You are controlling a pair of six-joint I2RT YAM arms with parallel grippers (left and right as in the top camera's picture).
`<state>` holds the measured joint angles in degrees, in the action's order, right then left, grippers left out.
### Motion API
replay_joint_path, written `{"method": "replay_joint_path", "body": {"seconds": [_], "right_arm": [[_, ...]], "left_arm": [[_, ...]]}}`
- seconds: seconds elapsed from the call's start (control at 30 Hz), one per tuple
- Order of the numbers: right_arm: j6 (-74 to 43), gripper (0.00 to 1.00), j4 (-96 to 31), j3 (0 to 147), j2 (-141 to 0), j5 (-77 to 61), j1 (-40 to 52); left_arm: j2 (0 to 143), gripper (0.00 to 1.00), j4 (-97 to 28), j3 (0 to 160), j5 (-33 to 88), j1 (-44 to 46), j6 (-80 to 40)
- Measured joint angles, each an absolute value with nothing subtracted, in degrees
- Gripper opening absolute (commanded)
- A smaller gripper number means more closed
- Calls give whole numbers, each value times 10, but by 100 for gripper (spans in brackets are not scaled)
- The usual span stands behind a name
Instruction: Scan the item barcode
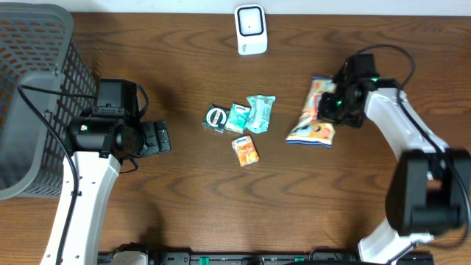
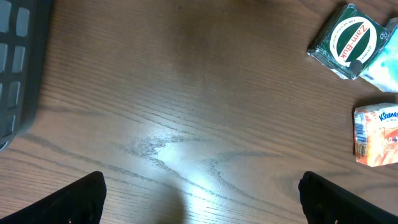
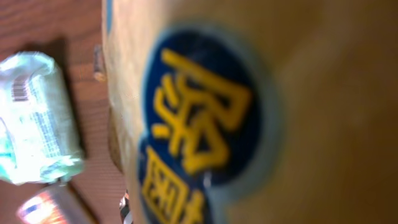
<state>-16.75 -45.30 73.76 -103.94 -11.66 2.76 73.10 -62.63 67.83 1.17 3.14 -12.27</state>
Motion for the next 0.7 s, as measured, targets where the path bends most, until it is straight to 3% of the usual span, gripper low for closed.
{"method": "replay_joint_path", "body": {"seconds": [0.33, 0.7], "right_arm": [[-161, 2, -517, 751, -959, 256, 106], [-144, 1, -521, 752, -1022, 376, 146]], "left_arm": [[731, 98, -626, 678, 12, 31, -123], [731, 99, -626, 678, 12, 31, -123]]}}
